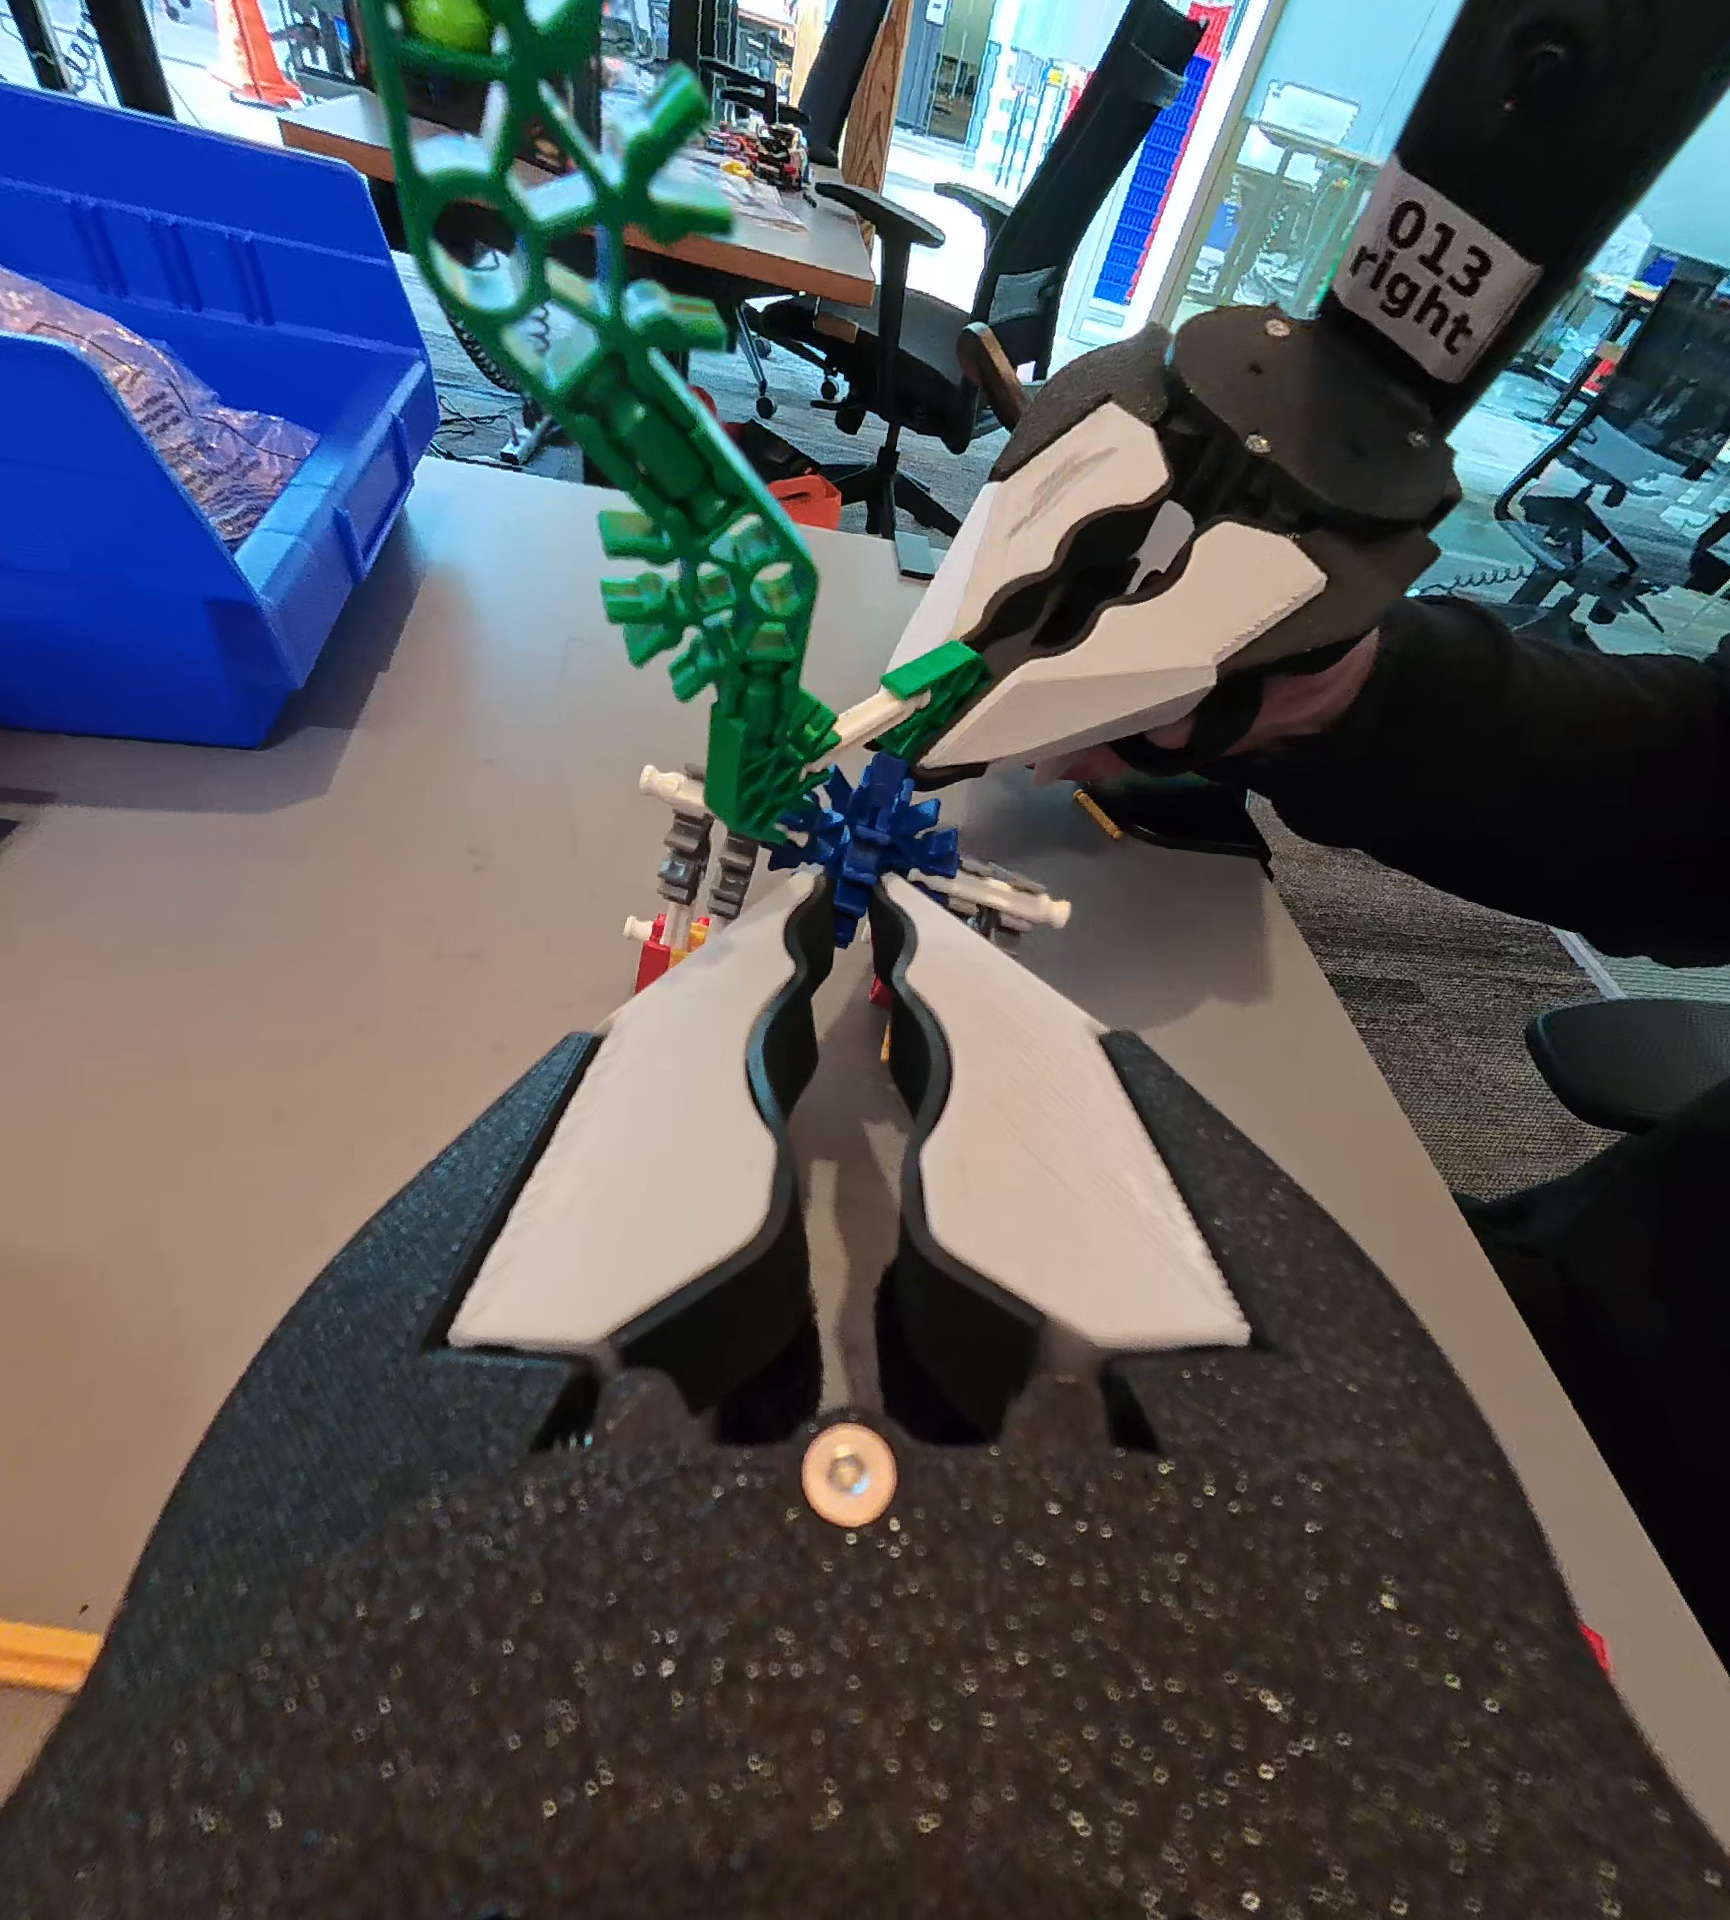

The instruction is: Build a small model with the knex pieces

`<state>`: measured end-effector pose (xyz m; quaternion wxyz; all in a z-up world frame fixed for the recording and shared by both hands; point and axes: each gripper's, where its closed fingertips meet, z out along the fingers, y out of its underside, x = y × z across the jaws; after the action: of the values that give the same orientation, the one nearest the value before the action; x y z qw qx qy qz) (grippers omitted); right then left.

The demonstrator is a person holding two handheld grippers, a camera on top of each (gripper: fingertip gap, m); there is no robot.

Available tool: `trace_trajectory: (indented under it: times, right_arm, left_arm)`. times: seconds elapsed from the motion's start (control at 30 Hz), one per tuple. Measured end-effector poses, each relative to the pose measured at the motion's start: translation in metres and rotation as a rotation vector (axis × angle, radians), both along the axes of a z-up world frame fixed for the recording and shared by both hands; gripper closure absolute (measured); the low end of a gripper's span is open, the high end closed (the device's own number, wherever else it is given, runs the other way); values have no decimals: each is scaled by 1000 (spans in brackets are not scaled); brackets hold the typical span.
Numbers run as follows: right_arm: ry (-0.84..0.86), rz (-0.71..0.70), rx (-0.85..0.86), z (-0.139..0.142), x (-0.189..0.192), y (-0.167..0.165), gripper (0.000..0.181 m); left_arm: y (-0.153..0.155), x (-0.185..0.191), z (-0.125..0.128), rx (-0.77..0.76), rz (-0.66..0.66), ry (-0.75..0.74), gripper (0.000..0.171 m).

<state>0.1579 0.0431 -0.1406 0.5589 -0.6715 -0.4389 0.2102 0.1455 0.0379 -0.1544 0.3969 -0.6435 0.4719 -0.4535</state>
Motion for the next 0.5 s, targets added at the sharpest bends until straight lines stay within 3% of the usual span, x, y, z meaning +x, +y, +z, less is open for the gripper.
trace_trajectory:
  times: [0.5]
  right_arm:
    - [-134, -148, 182, 6, -1, 11, 176]
  left_arm:
    - [3, 6, -1, 25, 30, 15, 167]
